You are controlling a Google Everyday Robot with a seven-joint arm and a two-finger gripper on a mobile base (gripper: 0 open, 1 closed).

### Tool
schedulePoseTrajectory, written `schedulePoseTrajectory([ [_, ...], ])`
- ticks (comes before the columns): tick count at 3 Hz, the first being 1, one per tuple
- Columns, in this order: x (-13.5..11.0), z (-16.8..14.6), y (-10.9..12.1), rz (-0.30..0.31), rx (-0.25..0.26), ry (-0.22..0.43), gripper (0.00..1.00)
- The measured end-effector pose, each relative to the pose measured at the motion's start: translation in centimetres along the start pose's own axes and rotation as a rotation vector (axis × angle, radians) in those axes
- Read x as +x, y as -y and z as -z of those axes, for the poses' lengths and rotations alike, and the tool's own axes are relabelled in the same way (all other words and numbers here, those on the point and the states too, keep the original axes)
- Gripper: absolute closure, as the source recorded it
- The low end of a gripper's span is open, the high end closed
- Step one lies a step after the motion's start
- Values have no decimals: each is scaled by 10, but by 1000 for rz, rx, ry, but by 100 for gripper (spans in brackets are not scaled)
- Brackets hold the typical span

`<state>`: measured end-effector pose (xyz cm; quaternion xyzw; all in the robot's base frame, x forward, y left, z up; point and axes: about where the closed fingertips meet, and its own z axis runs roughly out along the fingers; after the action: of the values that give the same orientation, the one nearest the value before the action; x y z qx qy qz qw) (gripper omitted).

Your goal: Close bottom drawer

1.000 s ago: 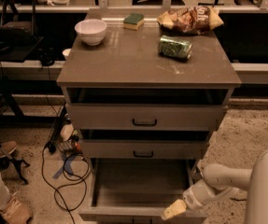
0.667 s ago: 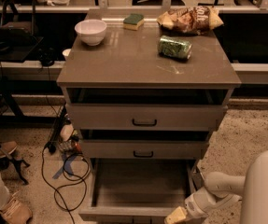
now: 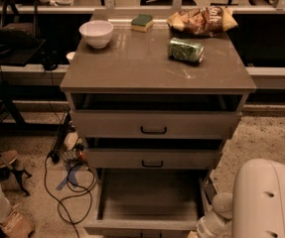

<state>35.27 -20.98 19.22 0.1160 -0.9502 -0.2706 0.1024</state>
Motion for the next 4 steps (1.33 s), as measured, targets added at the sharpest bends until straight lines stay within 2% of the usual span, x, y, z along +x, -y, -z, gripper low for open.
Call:
schedulePoseTrajectory([
  [1, -11, -17, 26, -30, 71, 12, 96],
  [2, -42, -10, 33, -18, 142, 122, 100],
  [3, -42, -10, 33, -18, 142, 122, 100],
  [4, -84, -9, 32, 3, 127, 199, 100],
])
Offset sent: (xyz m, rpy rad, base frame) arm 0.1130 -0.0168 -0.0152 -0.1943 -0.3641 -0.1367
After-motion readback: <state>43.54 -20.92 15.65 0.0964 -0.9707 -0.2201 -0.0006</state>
